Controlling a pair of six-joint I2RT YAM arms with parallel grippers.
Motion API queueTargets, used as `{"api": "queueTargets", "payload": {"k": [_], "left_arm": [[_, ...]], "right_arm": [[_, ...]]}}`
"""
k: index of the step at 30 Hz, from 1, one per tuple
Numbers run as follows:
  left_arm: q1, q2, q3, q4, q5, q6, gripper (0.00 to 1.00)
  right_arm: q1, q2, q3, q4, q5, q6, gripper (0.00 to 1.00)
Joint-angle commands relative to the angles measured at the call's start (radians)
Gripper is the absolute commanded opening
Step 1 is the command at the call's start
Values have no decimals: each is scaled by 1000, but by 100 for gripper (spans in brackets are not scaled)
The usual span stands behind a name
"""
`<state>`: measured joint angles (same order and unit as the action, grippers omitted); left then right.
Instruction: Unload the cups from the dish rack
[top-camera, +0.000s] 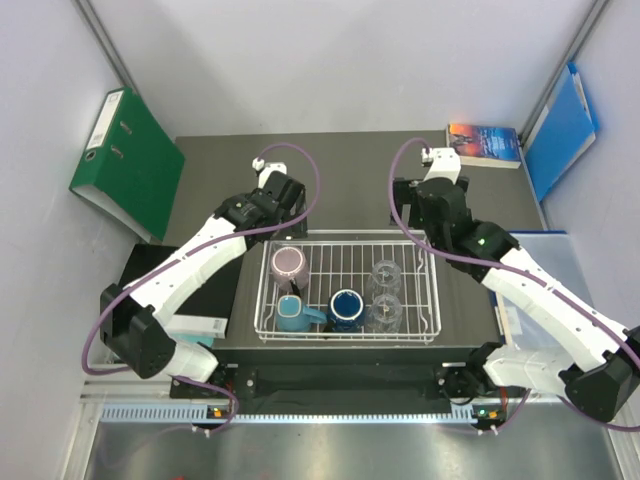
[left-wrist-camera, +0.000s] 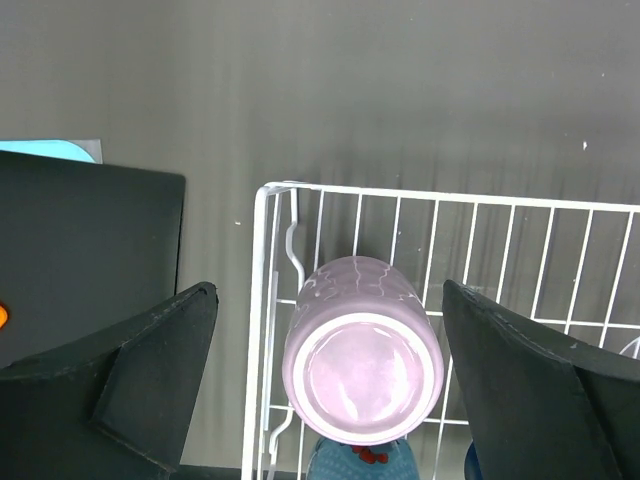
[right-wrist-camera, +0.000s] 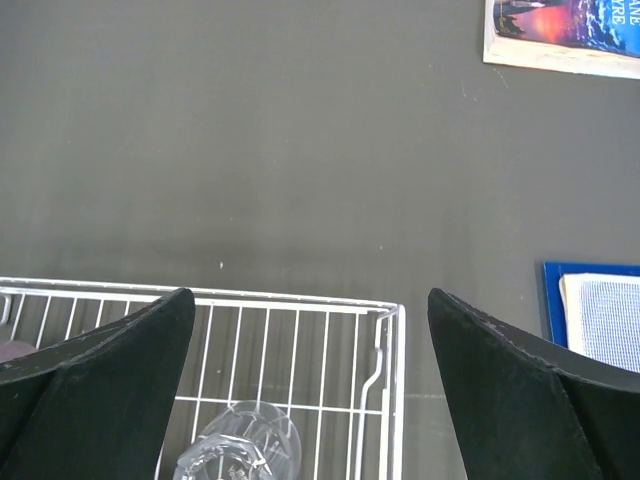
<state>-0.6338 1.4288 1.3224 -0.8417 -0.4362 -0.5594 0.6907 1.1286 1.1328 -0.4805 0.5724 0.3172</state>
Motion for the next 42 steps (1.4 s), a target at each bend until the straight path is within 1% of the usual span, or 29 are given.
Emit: {"api": "queueTargets", "payload": {"k": [1,11,15,20,24,32,36,42], "left_arm": [[-1,-21,15,10,-21,-7,99],[-3,-53,-20,24,-7,-22,99],[-3,-71,-38,39,4,-22,99],[-3,-90,-75,59,19,-31,99],[-3,-91,-88,56,24,-36,99],[-1,-103,-115,49,30,-39,99],[-1,-111,-129,52,25,-36,99],[-1,-107,-135,52,36,-27,99]], "right_arm": [[-11,-4,16,10,-6,-13,100],[-10,-18,15,-18,-25,-30,100],[-2,-10,13,-26,-106,-38,100],[76,45,15,-65,-131,-20,100],[116,94,-8,-90,-144,54,98],[185,60,-128,-67,-146,207,95],[222,40,-151,-81,-128,253,95],[300,54,-156,-121,-91,338,95]]}}
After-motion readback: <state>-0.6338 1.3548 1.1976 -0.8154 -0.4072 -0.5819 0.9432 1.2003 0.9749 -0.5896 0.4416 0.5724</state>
